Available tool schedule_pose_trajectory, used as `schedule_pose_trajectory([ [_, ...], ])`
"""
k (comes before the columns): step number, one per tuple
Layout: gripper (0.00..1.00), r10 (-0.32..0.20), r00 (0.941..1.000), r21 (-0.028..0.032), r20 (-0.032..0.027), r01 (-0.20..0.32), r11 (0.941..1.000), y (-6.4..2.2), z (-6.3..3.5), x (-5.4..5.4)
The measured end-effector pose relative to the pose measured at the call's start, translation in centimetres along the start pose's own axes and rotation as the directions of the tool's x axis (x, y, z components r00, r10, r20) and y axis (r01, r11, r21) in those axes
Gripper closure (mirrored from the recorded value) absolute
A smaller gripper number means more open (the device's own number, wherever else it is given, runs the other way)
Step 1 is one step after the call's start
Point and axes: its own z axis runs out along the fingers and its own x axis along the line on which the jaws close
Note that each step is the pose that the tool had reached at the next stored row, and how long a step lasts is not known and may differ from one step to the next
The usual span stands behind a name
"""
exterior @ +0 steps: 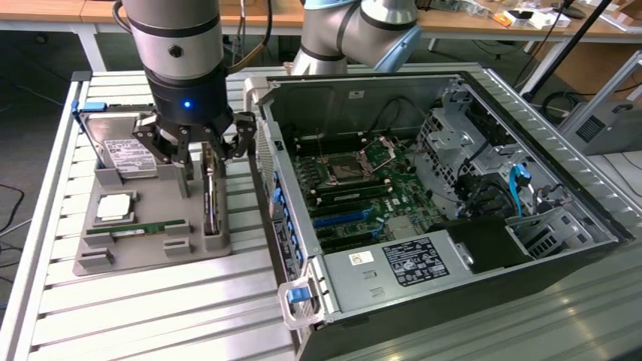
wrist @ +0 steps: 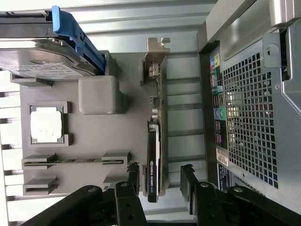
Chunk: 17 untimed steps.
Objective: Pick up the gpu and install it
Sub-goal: 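Pick up the gpu and move the gpu toward the slot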
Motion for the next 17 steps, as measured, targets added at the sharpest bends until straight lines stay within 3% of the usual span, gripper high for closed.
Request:
schedule_pose_trajectory([
  [17,0.52,0.0,1.0,0.0001,0.0,0.0,1.0,-0.02,0.48,0.01],
])
